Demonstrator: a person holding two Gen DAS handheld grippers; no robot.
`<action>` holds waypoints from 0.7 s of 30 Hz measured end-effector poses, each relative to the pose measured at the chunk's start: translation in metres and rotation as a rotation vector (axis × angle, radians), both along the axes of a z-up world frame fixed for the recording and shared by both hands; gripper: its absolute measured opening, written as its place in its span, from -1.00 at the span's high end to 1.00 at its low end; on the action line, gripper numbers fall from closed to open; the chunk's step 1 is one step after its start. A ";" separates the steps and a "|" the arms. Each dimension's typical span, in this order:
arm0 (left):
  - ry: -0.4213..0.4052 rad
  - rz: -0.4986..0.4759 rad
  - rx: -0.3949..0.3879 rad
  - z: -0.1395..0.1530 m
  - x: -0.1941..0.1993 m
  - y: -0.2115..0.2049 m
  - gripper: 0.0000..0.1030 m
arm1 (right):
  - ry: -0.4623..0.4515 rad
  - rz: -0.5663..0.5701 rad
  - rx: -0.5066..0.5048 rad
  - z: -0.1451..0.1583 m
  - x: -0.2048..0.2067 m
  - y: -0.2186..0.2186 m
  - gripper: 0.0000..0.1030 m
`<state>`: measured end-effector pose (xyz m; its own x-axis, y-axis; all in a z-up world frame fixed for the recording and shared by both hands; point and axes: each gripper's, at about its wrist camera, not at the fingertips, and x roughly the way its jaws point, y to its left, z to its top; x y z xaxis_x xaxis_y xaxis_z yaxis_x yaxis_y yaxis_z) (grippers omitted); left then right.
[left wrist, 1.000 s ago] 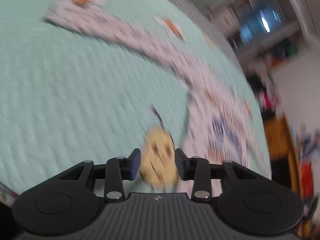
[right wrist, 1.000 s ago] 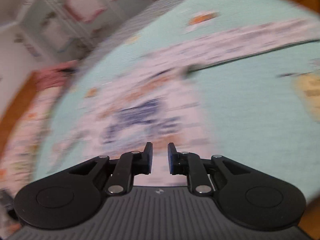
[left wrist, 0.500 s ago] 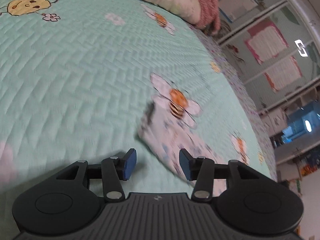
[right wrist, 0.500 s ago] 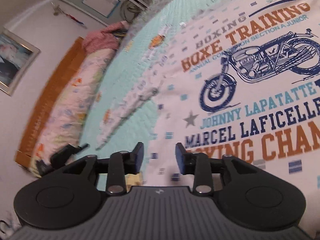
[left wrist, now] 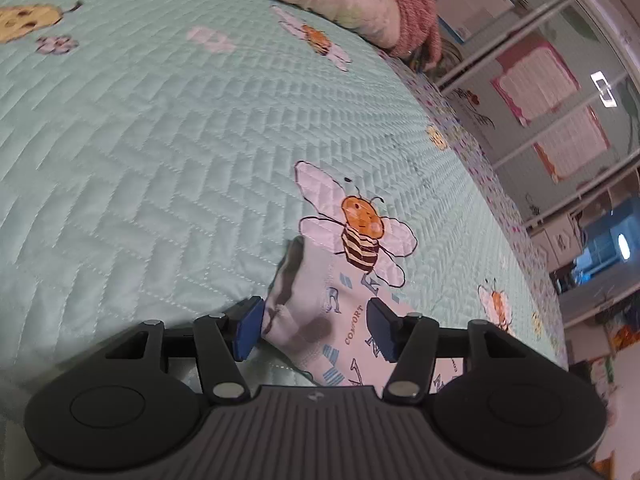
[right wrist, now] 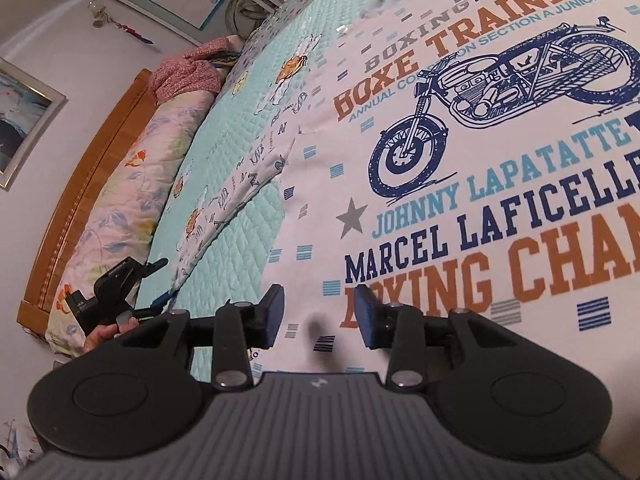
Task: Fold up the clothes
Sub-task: 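Grasp the sleeve cuff with the left gripper and lift it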
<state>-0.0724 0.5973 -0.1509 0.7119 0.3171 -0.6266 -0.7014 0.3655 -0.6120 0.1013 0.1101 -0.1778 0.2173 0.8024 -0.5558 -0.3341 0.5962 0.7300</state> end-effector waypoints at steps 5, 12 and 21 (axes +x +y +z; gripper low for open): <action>0.015 -0.056 0.059 0.000 0.011 -0.006 0.74 | -0.023 0.031 -0.038 0.005 0.002 0.008 0.21; 0.010 -0.130 0.210 0.017 0.030 -0.031 0.84 | -0.106 0.083 -0.110 0.027 0.001 0.021 0.20; -0.160 -0.230 0.240 0.045 0.065 -0.079 0.85 | -0.072 0.030 -0.039 0.045 0.024 0.044 0.16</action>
<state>-0.0077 0.5186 -0.1062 0.8648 0.2619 -0.4285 -0.4864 0.6490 -0.5850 0.1256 0.1544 -0.1327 0.2338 0.7872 -0.5706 -0.4030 0.6126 0.6800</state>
